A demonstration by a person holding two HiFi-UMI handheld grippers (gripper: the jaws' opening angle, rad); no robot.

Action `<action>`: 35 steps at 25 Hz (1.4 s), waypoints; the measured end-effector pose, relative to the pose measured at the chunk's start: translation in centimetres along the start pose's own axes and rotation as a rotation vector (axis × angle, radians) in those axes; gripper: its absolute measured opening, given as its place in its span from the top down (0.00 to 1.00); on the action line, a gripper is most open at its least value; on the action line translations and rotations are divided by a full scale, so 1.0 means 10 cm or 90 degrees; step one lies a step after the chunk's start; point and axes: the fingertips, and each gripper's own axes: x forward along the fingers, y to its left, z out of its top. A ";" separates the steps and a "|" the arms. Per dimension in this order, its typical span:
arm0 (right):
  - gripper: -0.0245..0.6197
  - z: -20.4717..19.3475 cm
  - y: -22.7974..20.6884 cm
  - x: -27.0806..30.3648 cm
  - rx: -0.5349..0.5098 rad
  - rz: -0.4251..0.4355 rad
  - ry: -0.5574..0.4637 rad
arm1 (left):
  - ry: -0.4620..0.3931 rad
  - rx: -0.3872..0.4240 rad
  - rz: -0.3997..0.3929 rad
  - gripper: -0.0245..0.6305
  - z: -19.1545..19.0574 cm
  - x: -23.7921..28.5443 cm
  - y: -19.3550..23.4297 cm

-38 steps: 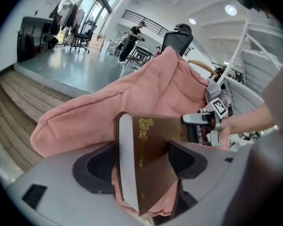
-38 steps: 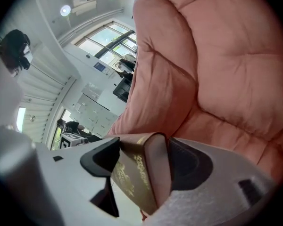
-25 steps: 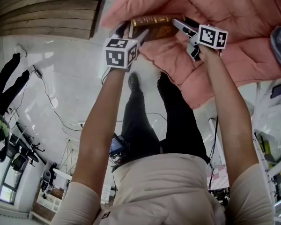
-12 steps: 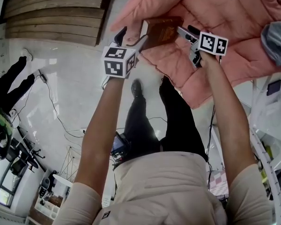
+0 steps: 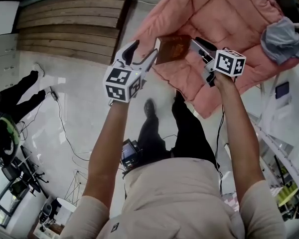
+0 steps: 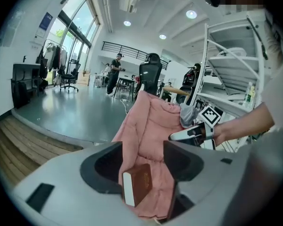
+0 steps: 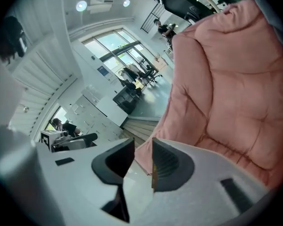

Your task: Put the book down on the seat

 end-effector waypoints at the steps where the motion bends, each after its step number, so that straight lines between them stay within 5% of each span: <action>1: 0.84 0.08 0.17 -0.09 -0.012 0.012 -0.010 | -0.015 0.007 -0.006 0.57 0.13 -0.11 -0.06; 4: 0.98 0.29 0.70 -0.38 -0.041 0.052 -0.040 | -0.065 0.028 -0.025 0.68 0.53 -0.47 -0.23; 12: 0.98 0.56 1.99 -1.08 -0.162 0.104 -0.064 | -0.158 0.091 -0.042 0.89 1.37 -1.47 -0.60; 17: 0.98 0.66 2.62 -1.47 -0.258 0.120 -0.087 | -0.198 0.157 -0.046 0.91 1.58 -1.96 -0.80; 26: 0.98 0.95 3.77 -2.27 -0.399 0.107 -0.156 | -0.217 0.195 -0.075 0.92 2.10 -2.93 -1.33; 35: 0.98 0.83 4.49 -2.91 -0.515 0.062 -0.169 | -0.268 0.254 -0.100 0.92 2.33 -3.66 -1.83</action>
